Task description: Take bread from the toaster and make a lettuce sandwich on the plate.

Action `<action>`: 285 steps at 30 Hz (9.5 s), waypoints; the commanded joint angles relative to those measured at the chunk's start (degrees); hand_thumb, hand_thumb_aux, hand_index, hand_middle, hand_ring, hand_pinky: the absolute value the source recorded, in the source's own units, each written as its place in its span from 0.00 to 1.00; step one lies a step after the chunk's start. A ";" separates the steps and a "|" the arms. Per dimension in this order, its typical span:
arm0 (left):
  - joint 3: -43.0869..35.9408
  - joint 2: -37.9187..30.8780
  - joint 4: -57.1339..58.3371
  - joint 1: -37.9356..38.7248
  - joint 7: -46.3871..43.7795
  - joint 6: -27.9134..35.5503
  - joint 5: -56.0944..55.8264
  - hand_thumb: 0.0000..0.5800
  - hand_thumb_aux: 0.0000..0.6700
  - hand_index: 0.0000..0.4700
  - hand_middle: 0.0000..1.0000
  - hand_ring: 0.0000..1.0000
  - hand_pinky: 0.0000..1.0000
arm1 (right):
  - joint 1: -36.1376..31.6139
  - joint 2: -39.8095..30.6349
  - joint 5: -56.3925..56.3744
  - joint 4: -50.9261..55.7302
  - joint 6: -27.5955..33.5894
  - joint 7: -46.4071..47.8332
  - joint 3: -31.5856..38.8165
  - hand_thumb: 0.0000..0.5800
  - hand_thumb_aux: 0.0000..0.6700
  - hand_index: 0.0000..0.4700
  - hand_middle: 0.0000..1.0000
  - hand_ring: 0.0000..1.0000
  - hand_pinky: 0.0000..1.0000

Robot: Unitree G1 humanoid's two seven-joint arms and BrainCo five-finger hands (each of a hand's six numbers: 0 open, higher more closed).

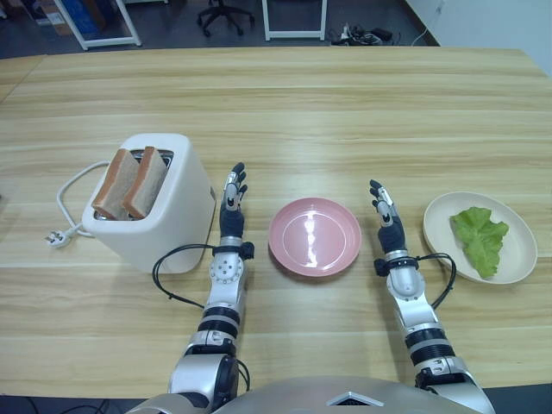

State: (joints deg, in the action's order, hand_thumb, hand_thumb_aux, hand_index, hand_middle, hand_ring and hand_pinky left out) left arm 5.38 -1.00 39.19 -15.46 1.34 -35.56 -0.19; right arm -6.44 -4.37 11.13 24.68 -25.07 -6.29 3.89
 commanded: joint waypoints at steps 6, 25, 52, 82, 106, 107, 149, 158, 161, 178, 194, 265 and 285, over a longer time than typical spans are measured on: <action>-0.69 -0.52 0.37 0.20 -0.93 0.27 0.48 0.00 0.00 0.00 0.00 0.00 0.00 | 0.02 0.23 -1.10 -0.11 0.32 0.26 -0.73 0.00 0.00 0.00 0.00 0.00 0.00; -3.59 -10.75 -67.00 17.27 -12.17 12.35 -17.96 0.00 0.00 0.00 0.00 0.00 0.00 | 0.12 0.64 -0.86 1.05 0.15 -0.25 -1.26 0.00 0.00 0.00 0.00 0.00 0.00; 16.60 -35.10 -32.63 24.57 10.48 30.67 38.97 0.00 0.00 0.00 0.00 0.00 0.00 | 0.99 1.30 -0.22 0.94 0.11 -1.37 -0.50 0.00 0.00 0.00 0.00 0.00 0.00; 12.19 -35.41 -45.01 27.71 24.72 29.04 42.89 1.00 1.00 1.00 1.00 1.00 1.00 | 2.35 1.37 -0.08 -0.74 1.71 -0.86 -0.36 0.00 0.00 0.00 0.00 0.00 0.00; -13.89 -18.23 -48.21 7.67 0.08 14.61 -2.38 1.00 1.00 1.00 1.00 1.00 1.00 | 0.63 1.11 -0.69 0.82 1.85 -1.64 -1.30 0.00 0.00 0.00 0.00 0.00 0.00; -15.51 -17.68 -44.15 6.34 -2.57 14.90 -1.65 1.00 1.00 1.00 1.00 1.00 1.00 | 0.63 0.88 -0.88 0.73 1.89 -1.73 -1.66 0.00 0.00 0.00 0.00 0.00 0.00; -12.40 -12.79 -36.99 15.62 10.94 12.79 15.34 0.00 0.00 0.00 0.00 0.00 0.00 | 12.35 -13.64 21.20 -40.56 5.26 -9.58 -20.72 0.00 0.00 0.00 0.00 0.00 0.00; -10.57 -8.21 -27.19 17.96 7.60 9.55 8.88 0.00 0.00 0.00 0.00 0.00 0.00 | 13.55 -34.34 47.64 -15.44 16.82 -15.56 -20.99 0.17 0.09 0.09 0.00 0.00 0.00; -10.71 -7.62 -27.22 18.17 7.53 9.33 9.66 0.00 0.00 0.00 0.00 0.00 0.00 | 10.79 -36.50 48.41 -2.84 16.76 -17.88 -15.07 0.06 0.03 0.03 0.00 0.00 0.00; -11.19 -5.55 -27.77 20.12 7.89 9.78 13.18 0.00 0.00 0.00 0.00 0.00 0.00 | 3.35 -43.15 43.68 14.14 15.71 -19.81 1.03 0.98 0.84 0.84 0.00 0.00 0.00; -11.15 -5.24 -28.50 21.39 7.71 10.15 14.32 0.00 0.00 0.00 0.00 0.00 0.00 | 5.98 -46.07 36.46 8.02 16.13 -16.09 2.10 0.76 0.51 0.51 0.00 0.00 0.00; -11.26 -3.90 -26.86 21.87 8.35 10.49 16.30 0.00 0.00 0.00 0.00 0.00 0.00 | 4.44 -23.73 47.82 -25.12 19.29 -5.61 26.67 1.00 1.00 1.00 0.00 0.00 0.00; -11.15 -4.69 -26.52 22.01 8.57 10.65 16.74 0.00 0.00 0.00 0.00 0.00 0.00 | 9.91 -26.19 46.37 -28.92 17.08 -3.35 23.27 0.00 0.00 0.00 0.00 0.00 0.00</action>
State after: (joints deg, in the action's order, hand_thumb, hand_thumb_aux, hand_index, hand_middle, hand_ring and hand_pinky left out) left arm -5.82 -5.39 12.21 6.26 9.74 -25.17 15.94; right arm 2.14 -29.86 58.54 -2.57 -7.97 -11.09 28.29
